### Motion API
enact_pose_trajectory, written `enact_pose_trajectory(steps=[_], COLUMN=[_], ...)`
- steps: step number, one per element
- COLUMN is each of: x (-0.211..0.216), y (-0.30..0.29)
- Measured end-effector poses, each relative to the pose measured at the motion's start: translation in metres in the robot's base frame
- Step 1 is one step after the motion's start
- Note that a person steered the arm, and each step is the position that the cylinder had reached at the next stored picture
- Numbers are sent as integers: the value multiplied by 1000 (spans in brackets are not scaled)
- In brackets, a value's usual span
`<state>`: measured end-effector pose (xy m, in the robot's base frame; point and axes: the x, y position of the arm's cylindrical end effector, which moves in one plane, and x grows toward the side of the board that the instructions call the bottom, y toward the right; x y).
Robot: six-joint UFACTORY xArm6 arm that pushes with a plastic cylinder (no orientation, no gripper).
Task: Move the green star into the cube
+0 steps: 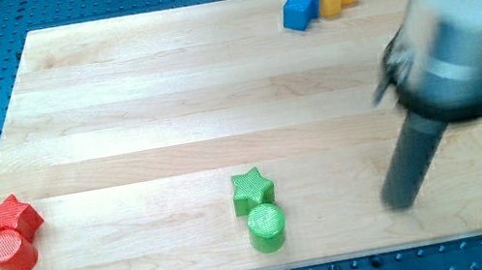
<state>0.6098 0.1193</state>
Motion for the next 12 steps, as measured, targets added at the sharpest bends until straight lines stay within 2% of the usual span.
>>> enact_pose_trajectory(steps=[1, 2, 3, 4, 6, 11, 12], x=[9, -2, -18, 8, 5, 6, -17], y=[-29, -62, -72, -68, -118, -157, -139])
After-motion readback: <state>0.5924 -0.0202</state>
